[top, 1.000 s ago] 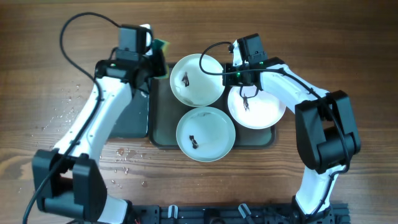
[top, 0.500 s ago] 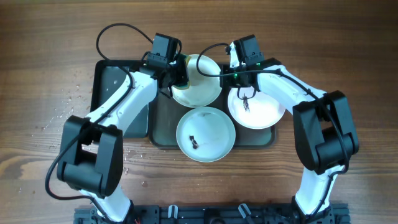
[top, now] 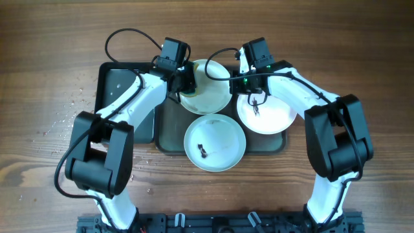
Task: Clean dirty plates on tray and stack at the side
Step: 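Rub the sponge on the plate while the right gripper holds it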
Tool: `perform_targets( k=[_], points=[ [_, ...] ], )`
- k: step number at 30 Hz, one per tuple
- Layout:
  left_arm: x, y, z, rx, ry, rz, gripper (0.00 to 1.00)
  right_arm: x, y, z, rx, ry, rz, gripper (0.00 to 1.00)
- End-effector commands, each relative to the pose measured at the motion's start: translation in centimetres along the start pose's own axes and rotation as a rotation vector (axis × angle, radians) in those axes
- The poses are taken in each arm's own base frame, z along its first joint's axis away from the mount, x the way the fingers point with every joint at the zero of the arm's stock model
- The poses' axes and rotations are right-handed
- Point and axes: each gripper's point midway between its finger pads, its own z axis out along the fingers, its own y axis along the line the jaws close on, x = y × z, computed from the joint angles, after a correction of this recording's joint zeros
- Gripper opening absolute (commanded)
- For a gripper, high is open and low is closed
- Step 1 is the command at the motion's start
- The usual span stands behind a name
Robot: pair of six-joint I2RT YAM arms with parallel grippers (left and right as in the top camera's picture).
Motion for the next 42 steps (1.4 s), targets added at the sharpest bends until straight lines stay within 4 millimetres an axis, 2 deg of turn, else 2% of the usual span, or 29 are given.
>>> perform_targets(
  k=[1,9,15,20,27,33,39,42],
  points=[
    [-0.6,0.0,0.2,-0.009,-0.017,-0.015,0.04,0.4,1.8,-0.5,-0.033,0.000,-0.030,0.04],
    [0.1,0.4,1.3,-0.025,0.010,-0.017,0.04,0.5,2.0,-0.2,0.004,-0.011,-0.051,0.04],
    [0.7,1.7,2.0,-0.083,0.024,-0.055,0.04,0.5,2.0,-0.2,0.005,-0.010,-0.050,0.04],
    [2.0,2.0,2.1,-0.094,0.076,-0.104,0.04,0.5,2.0,-0.2,0.004,-0.009,-0.050,0.04],
    [4.2,2.0,4.3,-0.066,0.167,-0.114,0.04,0.5,2.0,-0.2,0.004,-0.010,-0.051,0.04],
    [6.8,-0.4,5.2,0.086,0.302,-0.131,0.04,0.5,2.0,-0.2,0.004,-0.011,-0.051,0.04],
    [8.1,-4.6,3.6,0.348,0.406,-0.080,0.04,0.5,2.0,-0.2,0.004,-0.011,-0.051,0.04],
    [8.1,-5.6,2.8,0.425,0.422,-0.060,0.04,0.5,2.0,-0.2,0.004,-0.011,-0.051,0.04]
  ],
)
